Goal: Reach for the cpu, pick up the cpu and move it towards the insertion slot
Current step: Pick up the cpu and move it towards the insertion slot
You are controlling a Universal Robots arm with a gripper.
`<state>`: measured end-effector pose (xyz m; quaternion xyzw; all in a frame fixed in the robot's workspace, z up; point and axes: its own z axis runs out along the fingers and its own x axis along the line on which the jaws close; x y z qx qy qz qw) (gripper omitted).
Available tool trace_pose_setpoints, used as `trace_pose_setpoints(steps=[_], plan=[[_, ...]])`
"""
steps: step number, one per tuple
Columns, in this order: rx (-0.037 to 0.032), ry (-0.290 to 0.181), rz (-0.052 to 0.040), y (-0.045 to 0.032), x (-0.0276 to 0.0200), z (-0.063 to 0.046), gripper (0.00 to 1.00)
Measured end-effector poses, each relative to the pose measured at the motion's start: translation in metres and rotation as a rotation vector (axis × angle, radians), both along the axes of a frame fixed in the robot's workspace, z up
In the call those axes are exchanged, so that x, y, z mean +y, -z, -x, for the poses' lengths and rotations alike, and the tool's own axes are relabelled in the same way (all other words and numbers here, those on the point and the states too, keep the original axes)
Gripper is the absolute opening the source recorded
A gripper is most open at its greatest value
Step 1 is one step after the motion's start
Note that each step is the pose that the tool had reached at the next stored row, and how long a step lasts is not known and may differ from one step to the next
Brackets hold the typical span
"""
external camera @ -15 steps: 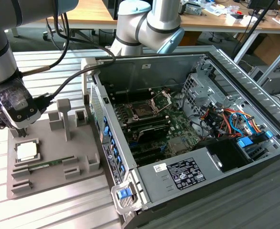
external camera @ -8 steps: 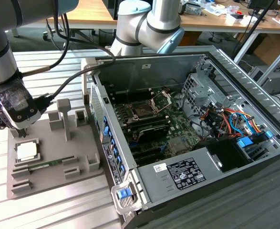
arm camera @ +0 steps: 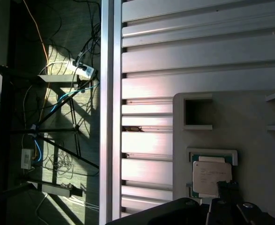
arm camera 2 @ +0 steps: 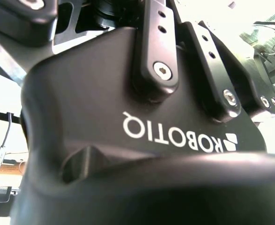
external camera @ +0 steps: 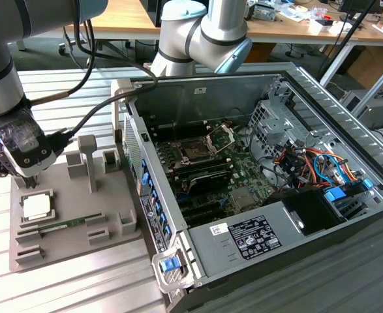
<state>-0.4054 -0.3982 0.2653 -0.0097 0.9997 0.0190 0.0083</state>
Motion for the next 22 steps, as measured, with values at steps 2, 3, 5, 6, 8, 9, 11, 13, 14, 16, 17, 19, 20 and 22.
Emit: trace_pose_setpoints(steps=[2, 3, 5, 6, 8, 9, 11, 13, 14, 16, 17, 19, 20, 22], plan=[[0.0, 0.0, 0.0, 0.0003, 0.0, 0.0, 0.11], [-0.0001, 0.0, 0.0, 0.0006, 0.0, 0.0, 0.11], [-0.0001, 0.0, 0.0, 0.0011, 0.0, 0.0, 0.11], [-0.0001, 0.0, 0.0, 0.0012, 0.0, 0.0, 0.11], [-0.0002, 0.0, 0.0, 0.0017, 0.0, 0.0, 0.11], [-0.0002, 0.0, 0.0, 0.0019, 0.0, 0.0, 0.11], [-0.0002, 0.0, 0.0, 0.0023, 0.0, 0.0, 0.11], [-0.0003, 0.0, -0.0001, 0.0028, 0.0, 0.0, 0.11], [-0.0004, 0.0, 0.0, 0.003, 0.0, 0.0, 0.11], [-0.0004, 0.0, 0.0, 0.0036, 0.0, 0.0, 0.11], [-0.0005, 0.0, 0.0, 0.0039, 0.0, 0.0, 0.11], [-0.0005, 0.0, 0.0, 0.0045, 0.0, 0.0, 0.11], [-0.0005, 0.0, 0.0, 0.0047, 0.0, 0.0, 0.11], [-0.0005, 0.0, 0.0, 0.0053, -0.0001, 0.0, 0.11]])
